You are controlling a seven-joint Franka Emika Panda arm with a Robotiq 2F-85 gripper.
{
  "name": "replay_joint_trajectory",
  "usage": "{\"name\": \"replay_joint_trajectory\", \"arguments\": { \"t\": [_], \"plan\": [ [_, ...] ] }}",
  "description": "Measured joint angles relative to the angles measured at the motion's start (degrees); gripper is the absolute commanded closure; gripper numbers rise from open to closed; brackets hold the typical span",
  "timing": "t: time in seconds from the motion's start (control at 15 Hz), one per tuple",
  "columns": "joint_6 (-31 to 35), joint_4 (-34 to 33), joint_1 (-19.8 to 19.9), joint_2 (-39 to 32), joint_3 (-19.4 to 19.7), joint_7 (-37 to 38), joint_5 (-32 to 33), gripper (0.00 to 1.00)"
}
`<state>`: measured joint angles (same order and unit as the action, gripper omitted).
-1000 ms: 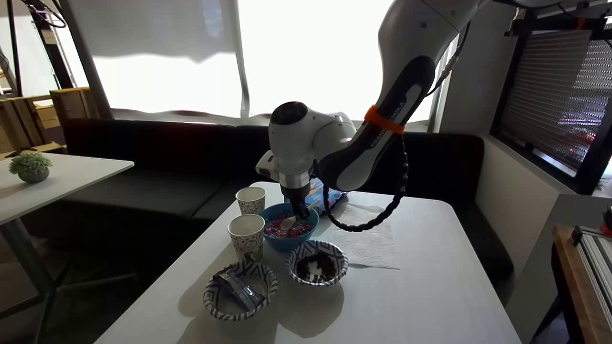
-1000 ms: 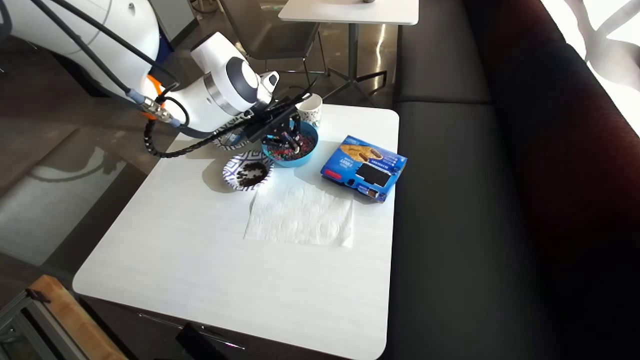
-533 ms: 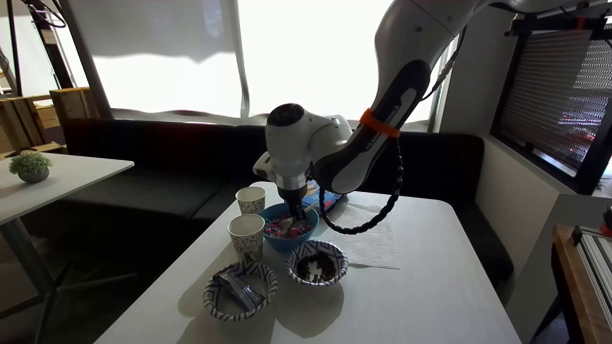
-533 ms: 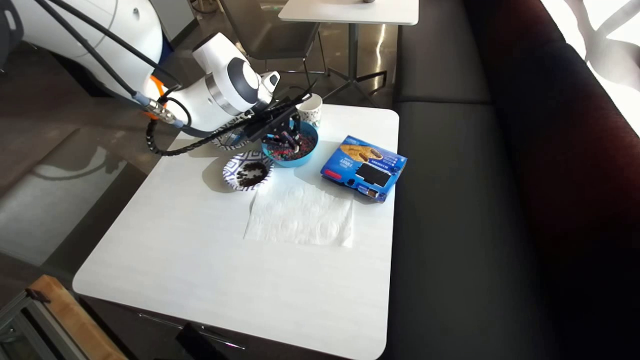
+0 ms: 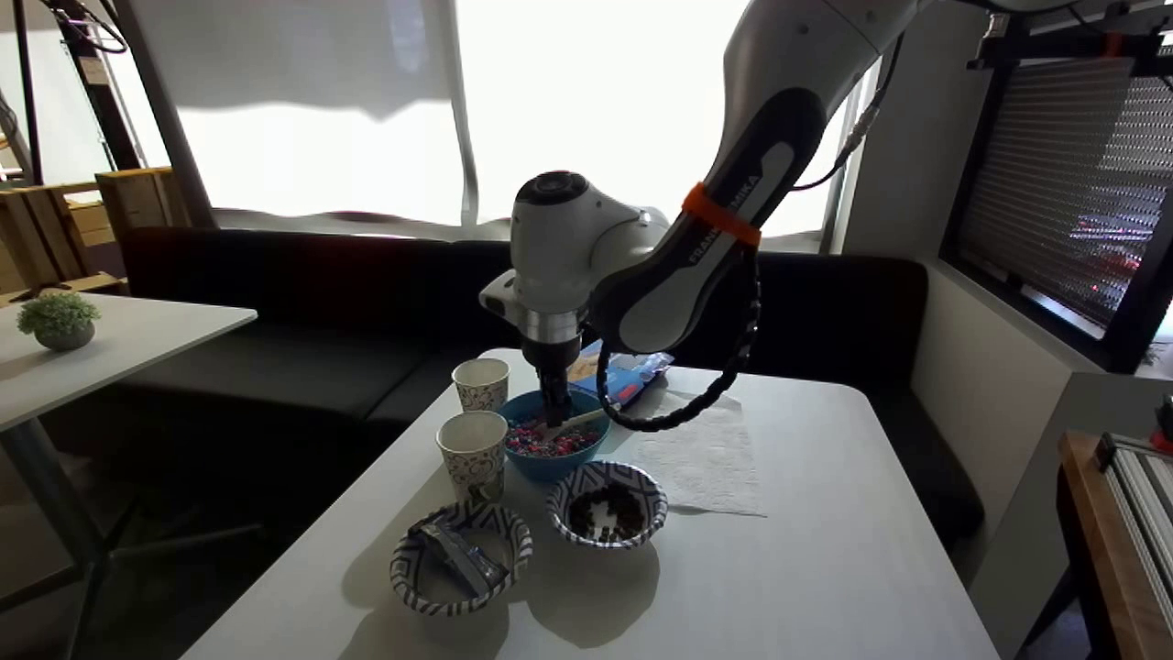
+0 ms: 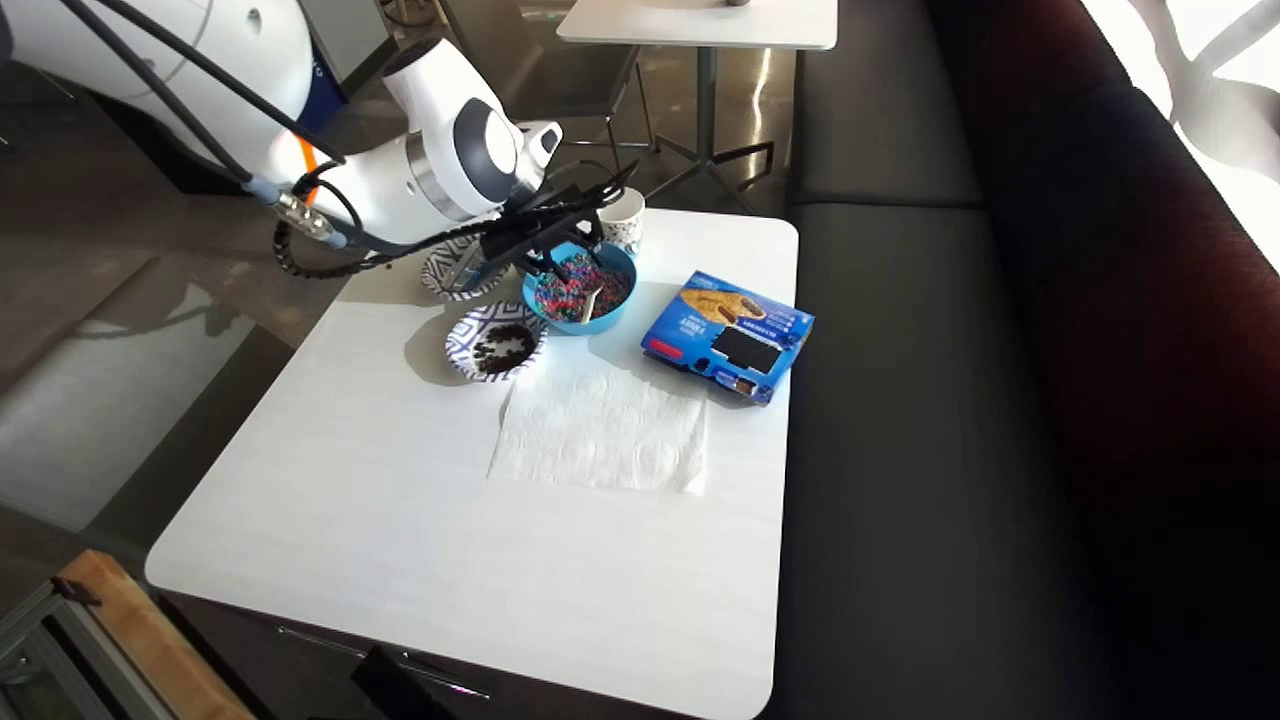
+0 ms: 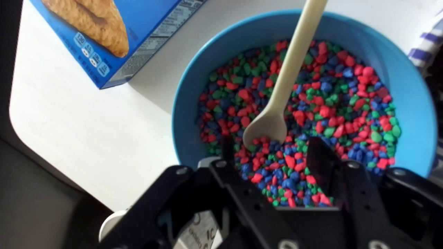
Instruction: Use the white spoon to place some cereal from the blue bowl into the coffee cup on the right.
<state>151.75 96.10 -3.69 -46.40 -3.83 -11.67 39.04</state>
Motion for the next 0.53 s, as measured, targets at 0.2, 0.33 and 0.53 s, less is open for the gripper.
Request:
{"name": "replay_joint_trajectory", "arguments": {
  "t": [0.2,0.33,0.53],
  "plan": [
    [2.95,2.59,0.78,4.08,-0.9,0.02,-5.84,0.0],
    [4.19,5.2,1.74,7.7,-1.95,-0.05,-11.72,0.0],
    [5.31,9.97,4.21,13.39,-4.15,-0.42,-21.3,0.0]
  ]
}}
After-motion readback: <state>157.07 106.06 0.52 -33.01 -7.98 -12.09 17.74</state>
